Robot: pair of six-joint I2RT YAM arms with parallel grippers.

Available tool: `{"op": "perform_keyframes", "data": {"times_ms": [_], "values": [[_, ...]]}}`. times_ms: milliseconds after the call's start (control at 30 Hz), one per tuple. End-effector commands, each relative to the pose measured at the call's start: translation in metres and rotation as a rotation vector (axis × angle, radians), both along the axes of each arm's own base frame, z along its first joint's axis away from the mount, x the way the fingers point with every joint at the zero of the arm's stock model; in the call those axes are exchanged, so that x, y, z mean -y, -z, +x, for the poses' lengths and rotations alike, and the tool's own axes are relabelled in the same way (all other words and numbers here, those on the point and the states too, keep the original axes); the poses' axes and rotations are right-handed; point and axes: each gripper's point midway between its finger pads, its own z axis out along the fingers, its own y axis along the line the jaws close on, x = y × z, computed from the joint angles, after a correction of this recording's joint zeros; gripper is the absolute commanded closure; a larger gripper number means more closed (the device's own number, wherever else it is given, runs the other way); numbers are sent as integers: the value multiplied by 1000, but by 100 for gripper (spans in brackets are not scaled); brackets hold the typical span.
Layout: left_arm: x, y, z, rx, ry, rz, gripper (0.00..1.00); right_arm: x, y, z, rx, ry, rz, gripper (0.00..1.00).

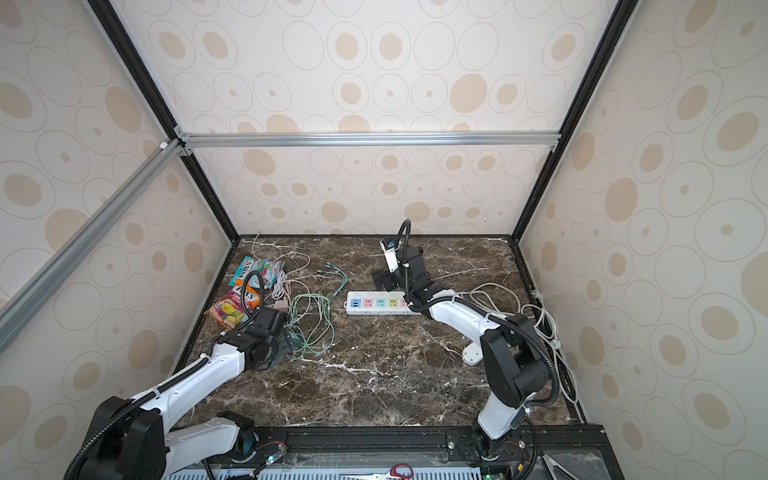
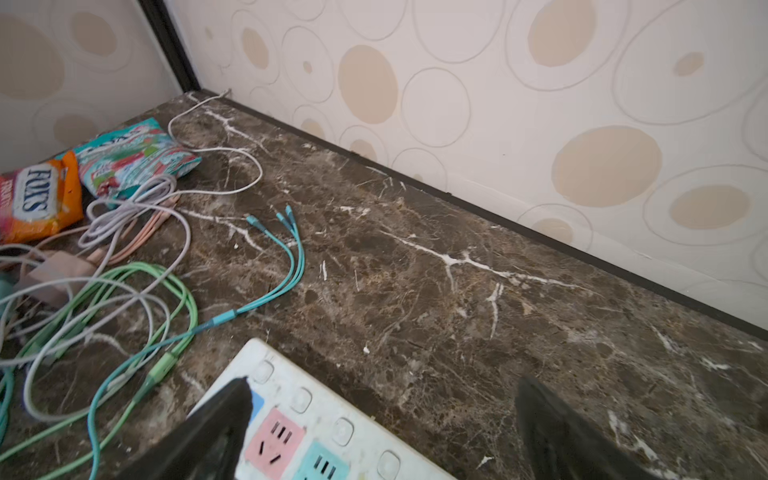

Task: Insert the plug
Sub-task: 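Grasp a teal charger with the left gripper while the right gripper lifts away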

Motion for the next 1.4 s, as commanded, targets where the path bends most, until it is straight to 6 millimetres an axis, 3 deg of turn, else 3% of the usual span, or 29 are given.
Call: {"op": "perform_keyframes", "data": {"times_ms": [0, 300, 433, 733, 833, 967, 1100, 1233, 1367], "values": [[-10, 8, -10, 2, -110, -73, 17, 11, -16, 6, 5, 102, 28, 0], [-16, 25, -12, -33, -126, -93, 23, 11, -13, 5, 8, 86, 10, 0], [-6, 28, -3, -37, -63, -126, 26, 11, -12, 4, 8, 84, 3, 0], [-7, 43, -9, -119, -52, -101, 48, 16, -14, 4, 5, 109, -8, 0], [-7, 40, -5, -118, -36, -92, 64, 18, -19, 5, 8, 115, -14, 0], [-11, 18, 4, -90, -3, -46, 100, 20, -22, 2, -2, 121, -7, 0], [-24, -21, 8, -19, -25, 22, 100, 19, -20, -2, 4, 105, -8, 0], [-19, -84, 28, 117, 1, -2, 100, 16, -20, -5, 2, 79, -11, 0], [1, -154, 54, 237, 144, -21, 100, -21, -17, -22, -42, -157, 17, 0]]}}
